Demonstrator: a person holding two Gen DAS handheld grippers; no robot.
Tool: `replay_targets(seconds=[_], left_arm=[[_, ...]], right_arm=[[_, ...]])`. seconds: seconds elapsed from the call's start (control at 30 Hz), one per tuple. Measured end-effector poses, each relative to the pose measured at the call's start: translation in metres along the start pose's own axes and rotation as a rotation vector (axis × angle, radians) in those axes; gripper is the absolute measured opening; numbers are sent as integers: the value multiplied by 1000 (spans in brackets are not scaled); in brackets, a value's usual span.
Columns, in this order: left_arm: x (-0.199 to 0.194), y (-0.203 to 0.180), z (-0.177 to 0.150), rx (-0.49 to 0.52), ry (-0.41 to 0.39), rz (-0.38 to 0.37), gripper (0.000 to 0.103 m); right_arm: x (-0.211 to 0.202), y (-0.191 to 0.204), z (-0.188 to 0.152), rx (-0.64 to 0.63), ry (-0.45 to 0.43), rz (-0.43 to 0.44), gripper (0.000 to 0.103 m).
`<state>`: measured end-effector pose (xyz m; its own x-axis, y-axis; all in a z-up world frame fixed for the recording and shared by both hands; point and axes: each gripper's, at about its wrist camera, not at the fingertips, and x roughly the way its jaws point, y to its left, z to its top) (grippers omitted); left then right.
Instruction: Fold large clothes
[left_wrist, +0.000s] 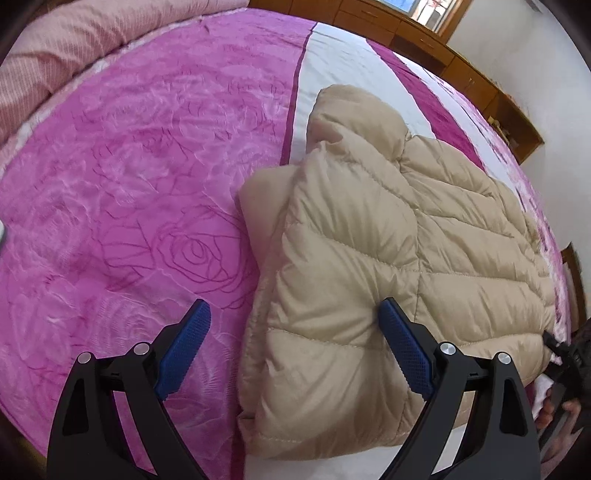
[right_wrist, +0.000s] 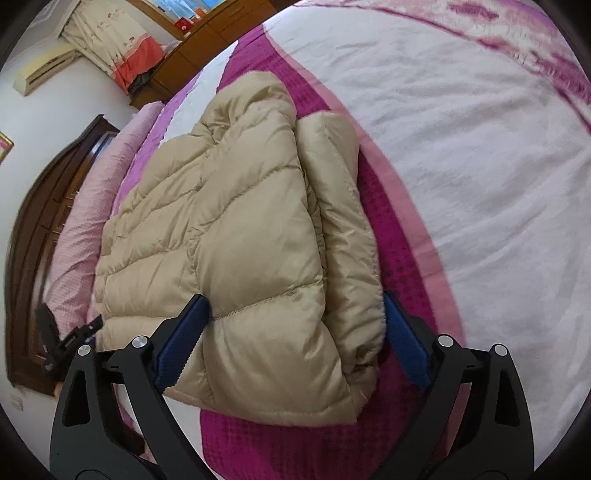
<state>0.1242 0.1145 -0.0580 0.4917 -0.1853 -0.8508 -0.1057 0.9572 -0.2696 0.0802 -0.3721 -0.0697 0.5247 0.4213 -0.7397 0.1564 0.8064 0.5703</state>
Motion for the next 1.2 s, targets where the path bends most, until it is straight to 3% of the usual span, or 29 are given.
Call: replay_targets(seconds=[0.1, 0.27, 0.4, 0.5, 0.6, 0.73, 0.87, 1.03, 1.07, 1.13, 1.2], left_arm=[[6, 1, -1, -39, 16, -61, 84], [11, 3, -4, -105, 40, -174, 65], [7, -3, -7, -88, 52, -202, 40], [-3, -9, -9, -54, 63, -194, 30], [-20, -19, -18, -30, 83, -194, 29], [-35, -34, -37, 40, 101, -150, 29], [-41, -32, -51, 33, 119, -127, 33], [-44, -37, -54, 52, 112, -39, 43], [-49, -38, -54, 62, 108, -28, 47], [-63, -39, -53, 62, 87, -26, 57], [-78, -41, -51, 70, 54, -24, 64]], right_arm=[[6, -3, 1, 29, 1, 35, 96], [8, 2, 1, 37, 1, 77, 94], [3, 9, 1, 35, -13, 103, 63], [-9, 12, 0, 23, -31, 127, 41], [-25, 14, -4, 10, -41, 134, 36], [-47, 14, -17, -22, -31, 103, 36], [-61, 8, -36, -28, -10, 98, 37], [-66, 4, -51, -56, -14, 48, 59], [-67, 3, -52, -51, -15, 51, 61], [-69, -1, -49, -38, -11, 71, 75], [-70, -3, -46, -34, -9, 89, 78]])
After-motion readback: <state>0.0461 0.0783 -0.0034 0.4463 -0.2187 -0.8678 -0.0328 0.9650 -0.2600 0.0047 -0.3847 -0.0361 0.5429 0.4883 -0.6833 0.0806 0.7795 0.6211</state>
